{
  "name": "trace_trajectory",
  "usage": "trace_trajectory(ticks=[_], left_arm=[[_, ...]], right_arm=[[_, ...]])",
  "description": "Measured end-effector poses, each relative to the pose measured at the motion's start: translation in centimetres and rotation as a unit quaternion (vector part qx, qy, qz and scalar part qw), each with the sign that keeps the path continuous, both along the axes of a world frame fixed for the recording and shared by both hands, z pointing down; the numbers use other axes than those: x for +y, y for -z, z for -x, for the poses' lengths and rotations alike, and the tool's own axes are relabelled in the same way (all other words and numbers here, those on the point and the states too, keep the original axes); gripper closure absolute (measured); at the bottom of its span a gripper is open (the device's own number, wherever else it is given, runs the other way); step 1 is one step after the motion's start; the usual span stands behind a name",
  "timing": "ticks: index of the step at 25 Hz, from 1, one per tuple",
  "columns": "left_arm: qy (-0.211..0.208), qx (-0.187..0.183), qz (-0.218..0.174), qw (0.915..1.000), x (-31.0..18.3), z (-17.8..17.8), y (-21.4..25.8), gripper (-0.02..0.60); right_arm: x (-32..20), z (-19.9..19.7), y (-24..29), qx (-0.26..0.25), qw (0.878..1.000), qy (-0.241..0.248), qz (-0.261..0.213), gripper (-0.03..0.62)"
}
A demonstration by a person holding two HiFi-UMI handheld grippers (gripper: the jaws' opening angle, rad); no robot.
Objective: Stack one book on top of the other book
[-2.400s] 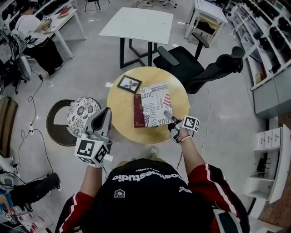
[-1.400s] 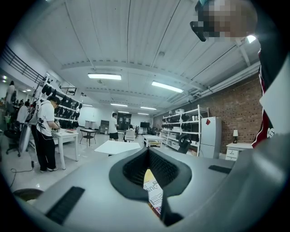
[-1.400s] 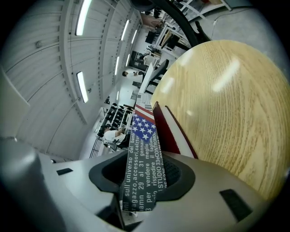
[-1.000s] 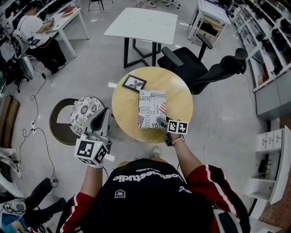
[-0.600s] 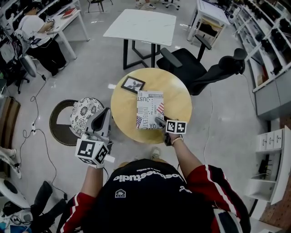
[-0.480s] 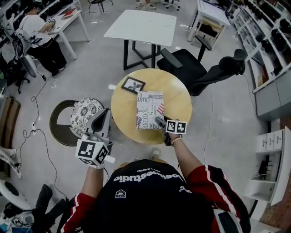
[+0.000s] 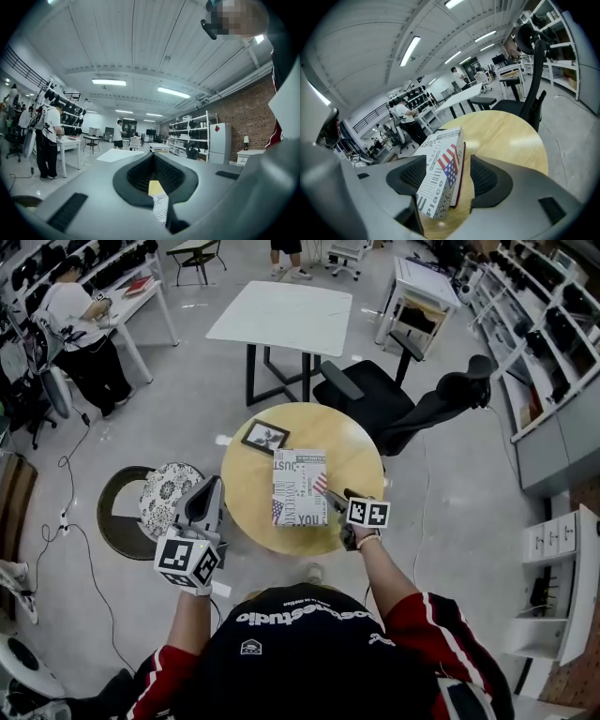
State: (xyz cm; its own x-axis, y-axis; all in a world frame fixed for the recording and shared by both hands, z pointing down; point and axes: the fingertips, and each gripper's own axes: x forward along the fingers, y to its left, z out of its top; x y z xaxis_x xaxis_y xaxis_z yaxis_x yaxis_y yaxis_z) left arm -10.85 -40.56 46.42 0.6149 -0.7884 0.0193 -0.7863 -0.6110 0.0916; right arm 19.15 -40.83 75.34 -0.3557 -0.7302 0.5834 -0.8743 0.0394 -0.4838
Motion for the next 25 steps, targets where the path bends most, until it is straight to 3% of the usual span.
trace_trajectory(ticks=[3,8,13,25], left_arm=[[-0.008,0.001,0.002,1.0000,-0.5,-0.7,0.3,0.566],[-0.029,0.035,0.021,0.9987,-1.7,-2.5,1.0,0.566],[-0.044,0.021,0.001,0.9988,-2.7,-4.2,2.3,0.566],[-0.078,0.011,-0.026,0.9966,-3.6,-7.7,4.9,0.566]], right_arm=[[0.2,-2.1,1.7,0.015,1.000,-0.018,-0.013,0.290],[0.4,-5.8,5.9,0.042,0.997,-0.047,-0.051,0.290],[0.8,-7.6,11.3,0.091,0.990,-0.050,-0.099,0.290],[1.1,-6.9,24.7,0.144,0.965,-0.023,-0.218,0.292]])
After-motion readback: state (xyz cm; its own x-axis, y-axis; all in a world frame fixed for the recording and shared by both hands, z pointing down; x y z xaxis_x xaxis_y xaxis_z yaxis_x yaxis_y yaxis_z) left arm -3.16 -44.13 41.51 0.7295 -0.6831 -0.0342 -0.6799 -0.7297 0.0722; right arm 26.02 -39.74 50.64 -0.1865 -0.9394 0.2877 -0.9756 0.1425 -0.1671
